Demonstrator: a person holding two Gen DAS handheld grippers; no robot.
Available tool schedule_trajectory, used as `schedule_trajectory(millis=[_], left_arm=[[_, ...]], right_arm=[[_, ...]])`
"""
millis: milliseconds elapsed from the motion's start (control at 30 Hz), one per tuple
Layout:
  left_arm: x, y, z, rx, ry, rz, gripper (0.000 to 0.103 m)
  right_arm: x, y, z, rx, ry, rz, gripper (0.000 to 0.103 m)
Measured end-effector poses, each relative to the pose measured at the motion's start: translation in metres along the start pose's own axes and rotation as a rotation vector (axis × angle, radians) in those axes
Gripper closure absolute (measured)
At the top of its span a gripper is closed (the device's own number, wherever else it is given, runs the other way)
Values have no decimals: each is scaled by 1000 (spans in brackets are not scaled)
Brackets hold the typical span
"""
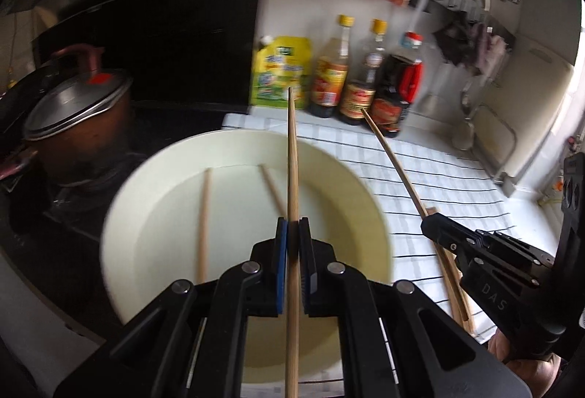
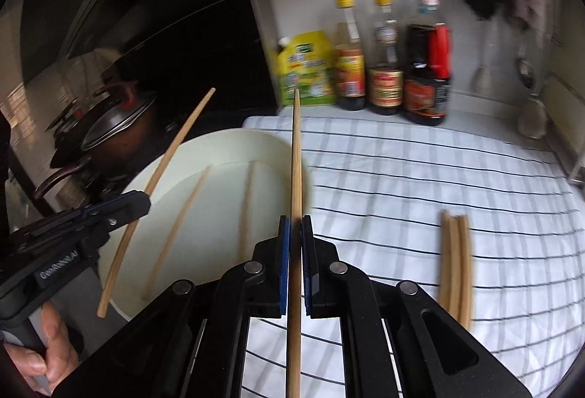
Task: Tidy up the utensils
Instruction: 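Carry the left tool's chopstick over the basin while the right tool carries its own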
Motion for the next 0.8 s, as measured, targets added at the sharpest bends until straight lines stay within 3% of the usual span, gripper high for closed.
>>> schedule_trajectory(millis=[367, 567, 800], left_arm=[[58, -1, 17, 44, 72, -62, 96], [74, -13, 38, 96, 83, -93, 96], [83, -20, 48, 125, 87, -126, 96]], right_arm=[[75, 6, 56, 91, 91, -92, 97], [82, -4, 84, 168, 96, -99, 97], [74, -5, 89, 182, 87, -83, 97]])
Point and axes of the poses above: each gripper's, at about its wrist camera, not at the fingertips, and z roughly the way its jaws point, x to its left, y to its top, the point moved 4 cm from there along z, roughly the way its jaws point, and after that the axes turned 9 degrees about -y, right-handed, at the moved point
